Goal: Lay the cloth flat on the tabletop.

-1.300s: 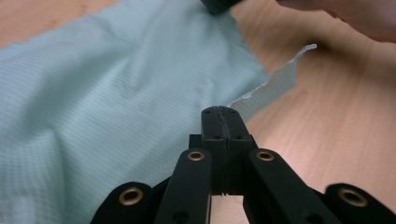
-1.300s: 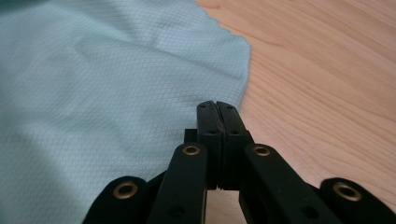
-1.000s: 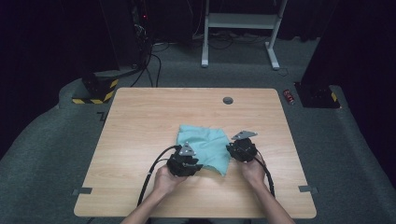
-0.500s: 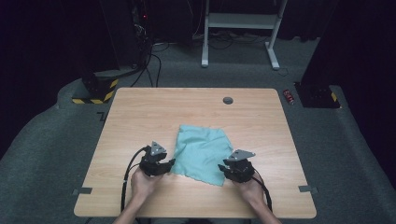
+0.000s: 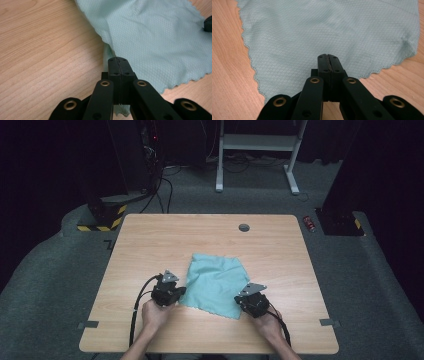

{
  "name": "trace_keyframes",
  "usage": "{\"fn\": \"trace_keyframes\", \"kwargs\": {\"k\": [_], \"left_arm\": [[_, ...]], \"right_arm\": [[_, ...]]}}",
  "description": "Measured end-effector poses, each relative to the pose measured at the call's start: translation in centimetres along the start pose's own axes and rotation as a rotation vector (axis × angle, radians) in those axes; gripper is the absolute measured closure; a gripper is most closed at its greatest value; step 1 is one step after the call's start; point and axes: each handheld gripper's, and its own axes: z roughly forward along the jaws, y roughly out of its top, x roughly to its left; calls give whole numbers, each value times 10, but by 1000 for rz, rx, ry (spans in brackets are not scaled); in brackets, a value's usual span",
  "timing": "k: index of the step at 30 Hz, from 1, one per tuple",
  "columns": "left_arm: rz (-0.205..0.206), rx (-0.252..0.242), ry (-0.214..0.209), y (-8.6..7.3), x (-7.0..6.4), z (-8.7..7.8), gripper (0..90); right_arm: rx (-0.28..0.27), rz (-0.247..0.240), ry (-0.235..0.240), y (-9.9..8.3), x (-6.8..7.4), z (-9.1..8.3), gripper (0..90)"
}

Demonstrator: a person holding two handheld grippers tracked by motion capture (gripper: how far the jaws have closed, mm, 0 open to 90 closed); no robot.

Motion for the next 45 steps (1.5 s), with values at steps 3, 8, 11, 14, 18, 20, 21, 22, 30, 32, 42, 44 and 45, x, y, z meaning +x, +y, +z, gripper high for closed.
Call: {"fn": "trace_keyframes", "kwargs": {"k": [3, 8, 11, 14, 18, 20, 21, 22, 30, 32, 42, 44, 45], "left_arm": [[-18, -4, -25, -2, 4, -5, 900], [-62, -19, -70, -7, 8, -9, 896], [-83, -29, -81, -4, 7, -6, 707], [-69, -3, -33, 0, 3, 4, 624], [-45, 43, 48, 2, 2, 18, 628], [-30, 57, 62, 1, 1, 23, 650], [-16, 54, 71, 1, 0, 23, 669], [-1, 62, 66, 1, -1, 23, 696], [71, 102, 31, -3, -11, 17, 892], [68, 105, 10, -7, -15, 14, 892], [66, 9, 15, -9, -21, 14, 629], [70, -20, 45, -7, -19, 18, 567], [56, -39, 57, -6, -18, 21, 544]], "right_arm": [[3, 6, -11, -4, -6, -3, 900], [-11, 33, -17, -10, -17, -12, 895], [-38, 47, -8, -10, -19, -15, 853], [-45, 64, -2, -9, -18, -13, 729], [-37, 75, -16, -8, -16, -7, 683], [-36, 73, -12, -7, -15, -4, 682], [-30, 70, -11, -7, -14, -3, 683], [-29, 65, -10, -8, -14, -2, 686], [-22, 42, -47, -13, -14, -7, 877], [-18, 18, -53, -14, -14, -9, 889], [-39, 121, 3, -17, -31, -14, 770], [-64, 161, -18, -16, -39, -14, 735], [-73, 183, -21, -16, -42, -14, 723]]}}
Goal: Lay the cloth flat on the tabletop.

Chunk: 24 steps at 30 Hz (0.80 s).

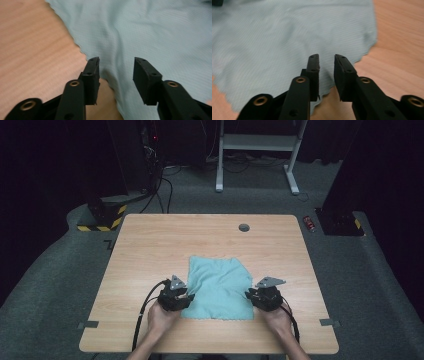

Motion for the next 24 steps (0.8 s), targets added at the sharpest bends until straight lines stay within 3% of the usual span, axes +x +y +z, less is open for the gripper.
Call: {"fn": "trace_keyframes", "kwargs": {"k": [5, 12, 14, 18, 20, 24], "left_arm": [[-62, -37, 68, 2, 13, 17, 468], [-41, -66, 145, 0, 19, 21, 423], [-29, -61, 156, 0, 20, 21, 424], [-55, -58, 151, 0, 22, 22, 384], [-90, -50, 140, 1, 26, 22, 360], [-90, -52, 142, 1, 25, 22, 354]], "right_arm": [[-1, 79, -35, 11, -16, 7, 644], [11, 106, -73, 29, -27, 22, 634], [11, 116, -85, 35, -30, 27, 646], [17, 137, -106, 46, -35, 37, 652], [13, 144, -117, 48, -35, 41, 656], [45, 161, -134, 48, -39, 50, 656]]}}
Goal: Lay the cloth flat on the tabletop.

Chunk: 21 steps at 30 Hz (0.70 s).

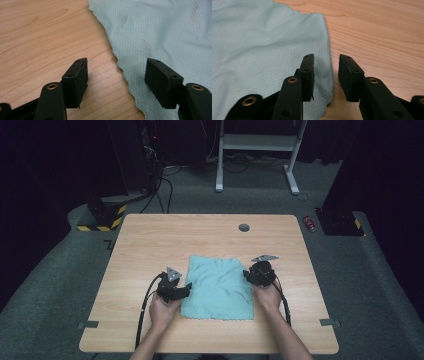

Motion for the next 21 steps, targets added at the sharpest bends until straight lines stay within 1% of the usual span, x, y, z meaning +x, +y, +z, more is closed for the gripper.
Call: {"fn": "trace_keyframes", "kwargs": {"k": [4, 6, 8, 9, 14, 17, 21], "left_arm": [[-4, 1, 1, 0, 0, 0, 349], [-4, 1, 1, 0, 0, 0, 349], [-4, 1, 1, 0, 0, 0, 349], [-4, 1, 1, 0, 0, 0, 348], [-4, 1, 1, 0, 0, 0, 349], [-4, 1, 1, 0, 0, 0, 349], [-4, 1, 1, 0, 0, 0, 349]], "right_arm": [[4, 7, -8, -1, -2, 2, 682], [12, -9, -2, 0, -2, 2, 757], [20, -37, 0, 1, 1, 2, 844], [14, -56, 2, 1, 2, 2, 879], [-1, -74, 6, 3, 6, 0, 890], [-29, -93, 22, 8, 12, -8, 892], [-65, -145, 48, 14, 25, -18, 892]]}}
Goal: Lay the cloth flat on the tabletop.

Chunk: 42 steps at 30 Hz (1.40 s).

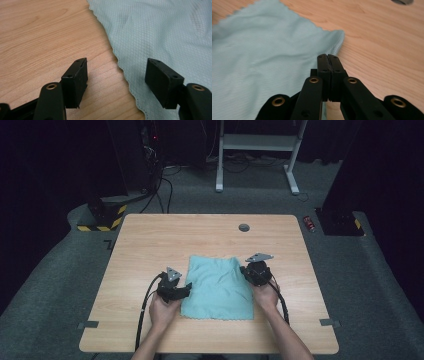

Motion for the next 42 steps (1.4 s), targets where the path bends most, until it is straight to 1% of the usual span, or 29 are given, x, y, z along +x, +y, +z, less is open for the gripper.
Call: {"fn": "trace_keyframes", "kwargs": {"k": [1, 2, 3, 5, 6, 7, 9, 11, 12, 14, 15, 17, 19, 20, 24, 28, 32, 33, 34, 35, 37, 40, 42], "left_arm": [[0, 0, 0, 0, 0, 0, 349], [1, 0, 0, 0, 0, 0, 349], [1, 1, 0, 0, 0, 0, 349], [1, 1, 0, 0, 0, 0, 349], [1, 1, 0, 0, 0, 0, 348], [1, 0, 0, 0, 0, 0, 349], [1, 0, 0, 0, 0, 0, 348], [1, 1, 0, 0, 0, 0, 349], [1, 1, 0, 0, 0, 0, 349], [1, 0, 0, 0, 0, 0, 349], [0, 0, 0, 0, 0, 0, 349], [1, 1, 0, 0, 0, 0, 348], [1, 1, 0, 0, 0, 0, 349], [1, 1, 0, 0, 0, 0, 349], [1, 0, 0, 0, 0, 0, 349], [0, 0, 0, 0, 0, 0, 348], [0, 0, 0, 0, 0, 0, 349], [0, 0, 0, 0, 0, 0, 348], [0, 0, 0, 0, 0, 0, 349], [1, 0, 0, 0, 0, 0, 349], [0, 1, 0, 0, 0, 0, 349], [0, 0, 0, 0, 0, 0, 349], [0, 0, 0, 0, 0, 0, 348]], "right_arm": [[0, 0, 0, 0, 0, 0, 892], [-4, -33, 21, 3, 10, -1, 892], [-3, -59, 27, 4, 14, -1, 892], [4, -85, 49, 5, 24, 2, 892], [4, -85, 49, 5, 24, 2, 892], [11, -110, 70, 5, 33, 6, 891], [31, -125, 95, 4, 40, 11, 888], [45, -143, 110, 3, 45, 14, 879], [52, -144, 126, 2, 48, 16, 861], [51, -144, 137, 1, 49, 16, 820], [46, -138, 136, 1, 50, 15, 808], [16, -115, 133, 2, 47, 10, 804], [7, -110, 132, 2, 45, 8, 803], [-9, -88, 123, 4, 40, 3, 803], [0, -52, 83, 5, 31, 1, 801], [27, 3, 51, 4, 22, 8, 777], [43, 47, 44, 4, 18, 18, 729], [43, 47, 44, 4, 18, 18, 729], [41, 72, 43, 4, 17, 22, 706], [38, 73, 46, 4, 16, 24, 697], [36, 92, 47, 5, 16, 27, 681], [39, 121, 62, 5, 15, 32, 673], [38, 127, 69, 5, 15, 34, 670]]}}
